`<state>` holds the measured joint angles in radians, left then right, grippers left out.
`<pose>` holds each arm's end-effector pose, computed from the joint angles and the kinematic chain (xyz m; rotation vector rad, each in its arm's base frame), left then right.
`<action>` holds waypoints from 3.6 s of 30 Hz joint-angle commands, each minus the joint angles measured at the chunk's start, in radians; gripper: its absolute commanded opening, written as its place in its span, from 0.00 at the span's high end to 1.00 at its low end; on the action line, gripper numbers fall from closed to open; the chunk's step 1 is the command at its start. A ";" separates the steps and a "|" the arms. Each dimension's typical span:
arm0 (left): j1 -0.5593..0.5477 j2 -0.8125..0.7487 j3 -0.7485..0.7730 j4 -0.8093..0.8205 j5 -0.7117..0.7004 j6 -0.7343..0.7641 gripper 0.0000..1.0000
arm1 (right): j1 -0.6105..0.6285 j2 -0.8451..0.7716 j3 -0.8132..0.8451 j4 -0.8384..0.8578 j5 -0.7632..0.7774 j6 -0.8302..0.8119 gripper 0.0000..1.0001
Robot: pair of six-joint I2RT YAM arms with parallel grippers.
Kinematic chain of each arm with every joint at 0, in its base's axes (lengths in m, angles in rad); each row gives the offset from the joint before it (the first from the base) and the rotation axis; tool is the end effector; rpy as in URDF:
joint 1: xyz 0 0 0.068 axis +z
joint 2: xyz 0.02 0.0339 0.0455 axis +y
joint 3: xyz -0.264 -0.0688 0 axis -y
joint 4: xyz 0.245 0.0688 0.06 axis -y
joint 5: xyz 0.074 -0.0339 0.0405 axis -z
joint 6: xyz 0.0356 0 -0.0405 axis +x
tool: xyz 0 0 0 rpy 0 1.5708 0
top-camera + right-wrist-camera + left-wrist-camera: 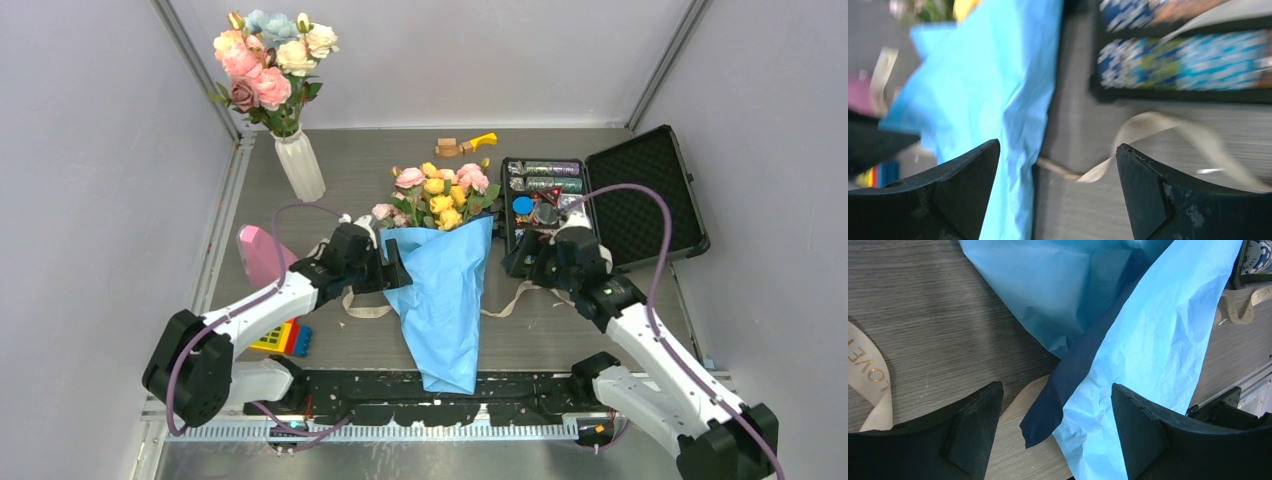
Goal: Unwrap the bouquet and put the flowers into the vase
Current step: Untie the ribbon from the wrapping paper, then move the wrapping paper to the center of the board, then unfold the wrapping paper at the center of the board.
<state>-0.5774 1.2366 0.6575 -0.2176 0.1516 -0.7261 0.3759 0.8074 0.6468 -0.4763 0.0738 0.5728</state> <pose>0.2045 -0.1397 0.2010 -0.1088 2.5042 -0.7707 0.1656 0.0625 0.2592 0.2618 2.2266 0.4425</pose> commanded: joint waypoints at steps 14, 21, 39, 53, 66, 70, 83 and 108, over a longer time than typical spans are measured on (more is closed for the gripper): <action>-0.069 0.114 -0.037 0.170 -0.058 -0.086 0.48 | 0.358 0.357 -0.131 0.392 -0.192 0.151 0.43; -0.068 0.140 -0.025 0.179 -0.125 -0.054 0.82 | 0.377 0.482 -0.105 0.486 -0.148 0.150 0.84; 0.141 0.289 0.138 0.228 -0.044 0.088 0.91 | 0.369 0.807 0.168 0.609 0.134 0.042 0.99; 0.195 0.213 0.122 0.174 -0.008 0.109 0.81 | 0.354 0.780 0.222 0.546 0.150 0.013 0.74; 0.187 0.107 0.206 0.147 0.149 0.030 1.00 | 0.370 0.519 0.166 0.483 0.172 -0.078 0.46; 0.139 0.105 0.264 0.126 0.153 0.007 1.00 | 0.444 0.455 0.179 0.460 0.242 -0.105 0.33; 0.062 0.144 0.368 0.096 0.117 -0.044 1.00 | 0.767 0.501 0.313 0.468 0.606 -0.261 0.22; 0.037 0.140 0.415 0.043 0.134 -0.003 0.99 | 0.820 0.692 0.452 0.332 0.825 -0.275 0.74</action>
<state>-0.5365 1.3796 1.0187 -0.1574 0.2619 -0.7692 1.1893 1.5005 1.0512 -0.1501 0.8242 0.2764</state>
